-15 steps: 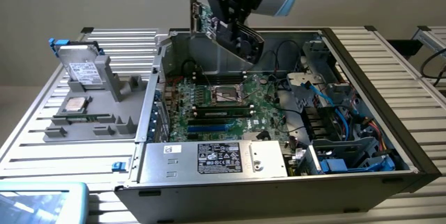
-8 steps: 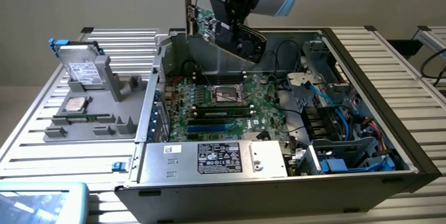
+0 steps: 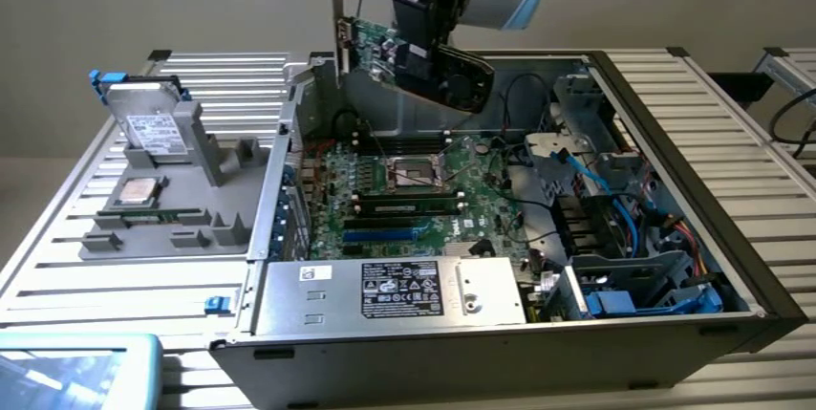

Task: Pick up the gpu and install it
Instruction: 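Insert the gpu into the slot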

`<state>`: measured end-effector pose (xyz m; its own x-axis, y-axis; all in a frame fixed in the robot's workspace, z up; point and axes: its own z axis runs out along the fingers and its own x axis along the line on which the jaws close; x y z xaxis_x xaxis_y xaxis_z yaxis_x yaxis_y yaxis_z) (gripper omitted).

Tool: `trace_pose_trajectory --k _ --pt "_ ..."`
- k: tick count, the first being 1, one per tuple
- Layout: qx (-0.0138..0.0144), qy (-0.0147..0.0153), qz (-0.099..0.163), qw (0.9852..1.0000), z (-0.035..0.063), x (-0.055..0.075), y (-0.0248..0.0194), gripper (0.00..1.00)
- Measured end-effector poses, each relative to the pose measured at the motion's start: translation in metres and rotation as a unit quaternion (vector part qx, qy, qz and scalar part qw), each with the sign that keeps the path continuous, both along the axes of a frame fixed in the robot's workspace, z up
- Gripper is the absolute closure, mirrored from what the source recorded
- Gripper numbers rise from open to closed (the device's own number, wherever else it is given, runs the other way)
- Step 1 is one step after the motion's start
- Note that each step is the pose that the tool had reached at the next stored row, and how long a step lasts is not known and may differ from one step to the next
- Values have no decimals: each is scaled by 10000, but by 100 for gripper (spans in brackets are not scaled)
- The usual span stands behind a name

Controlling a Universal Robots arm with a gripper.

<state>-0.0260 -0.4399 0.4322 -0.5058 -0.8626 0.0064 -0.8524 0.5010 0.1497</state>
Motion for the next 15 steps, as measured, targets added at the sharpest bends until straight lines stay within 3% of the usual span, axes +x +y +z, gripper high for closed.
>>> trace_pose_trajectory --k 7,11,15 --pt "-34 -109 505 9987 -4 0 0 72" --pt "-80 -169 781 9968 -8 0 0 72" --pt "-127 -225 1065 9940 -14 0 0 72"
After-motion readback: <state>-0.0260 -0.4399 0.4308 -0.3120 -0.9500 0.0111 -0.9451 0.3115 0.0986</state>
